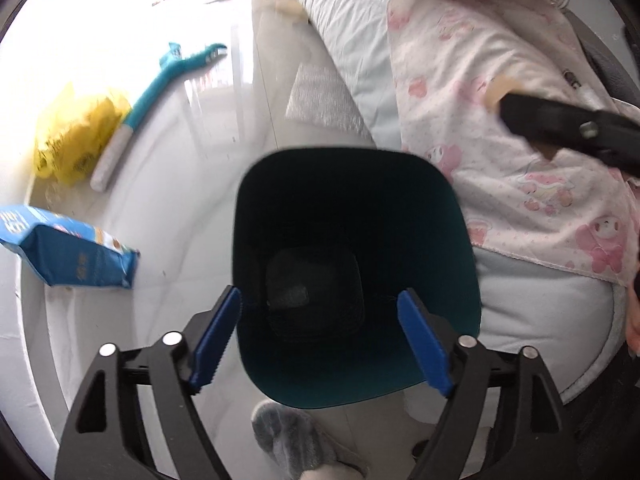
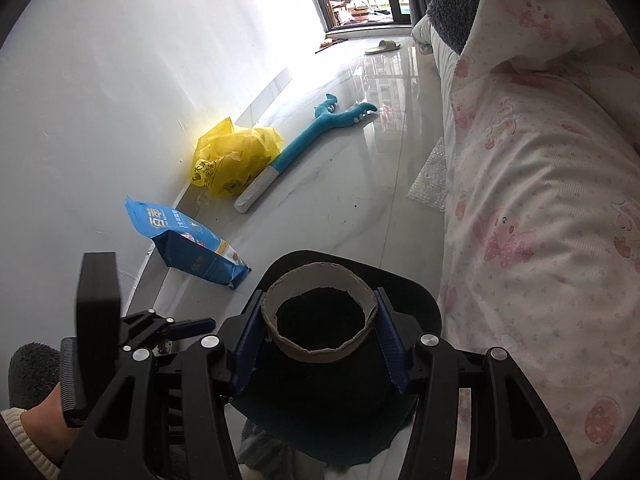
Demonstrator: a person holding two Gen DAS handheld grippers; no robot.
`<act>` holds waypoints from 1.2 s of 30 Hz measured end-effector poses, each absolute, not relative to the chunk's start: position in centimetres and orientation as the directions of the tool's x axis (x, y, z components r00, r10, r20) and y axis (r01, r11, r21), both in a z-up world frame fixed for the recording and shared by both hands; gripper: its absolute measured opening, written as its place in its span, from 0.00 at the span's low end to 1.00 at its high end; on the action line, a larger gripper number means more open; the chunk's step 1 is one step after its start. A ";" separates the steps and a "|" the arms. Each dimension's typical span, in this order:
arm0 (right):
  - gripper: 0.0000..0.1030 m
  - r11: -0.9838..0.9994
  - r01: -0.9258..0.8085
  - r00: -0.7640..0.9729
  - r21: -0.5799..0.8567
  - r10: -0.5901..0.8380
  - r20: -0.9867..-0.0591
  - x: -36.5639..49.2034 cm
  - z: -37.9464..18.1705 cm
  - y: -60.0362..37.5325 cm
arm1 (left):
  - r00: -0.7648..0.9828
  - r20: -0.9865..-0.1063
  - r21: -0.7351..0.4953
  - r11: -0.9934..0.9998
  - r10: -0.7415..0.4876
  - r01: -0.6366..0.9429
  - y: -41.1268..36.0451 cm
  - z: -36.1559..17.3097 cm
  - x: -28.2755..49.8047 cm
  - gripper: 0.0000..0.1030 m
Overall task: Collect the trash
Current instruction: 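Move both tools back toward the items on the bed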
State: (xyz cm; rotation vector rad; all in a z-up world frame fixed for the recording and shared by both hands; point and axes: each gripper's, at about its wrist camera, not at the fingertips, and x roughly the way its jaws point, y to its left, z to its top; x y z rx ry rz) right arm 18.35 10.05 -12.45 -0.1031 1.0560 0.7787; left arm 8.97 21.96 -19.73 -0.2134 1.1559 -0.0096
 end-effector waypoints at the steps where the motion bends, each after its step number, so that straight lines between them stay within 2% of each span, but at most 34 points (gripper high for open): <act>1: 0.52 0.734 -0.619 0.255 0.278 0.523 -0.814 18.3 -12.6 10.3 | 0.428 -0.898 -0.166 0.981 -0.108 -0.102 22.0 -19.2 8.7 0.83; 9: 0.53 0.759 -0.593 0.240 0.267 0.484 -0.842 19.0 -14.9 11.4 | 0.560 -0.827 -0.136 0.983 -0.044 -0.123 23.5 -15.8 7.8 0.87; 19: 0.53 0.761 -0.604 0.198 0.237 0.430 -0.881 18.7 -17.7 12.8 | 0.704 -0.710 -0.091 0.990 0.011 -0.107 23.5 -10.4 5.5 0.87; 36: 0.53 0.757 -0.630 0.140 0.172 0.329 -0.934 17.3 -21.2 13.1 | 0.797 -0.603 -0.074 0.993 0.026 -0.088 21.2 -3.5 3.6 0.87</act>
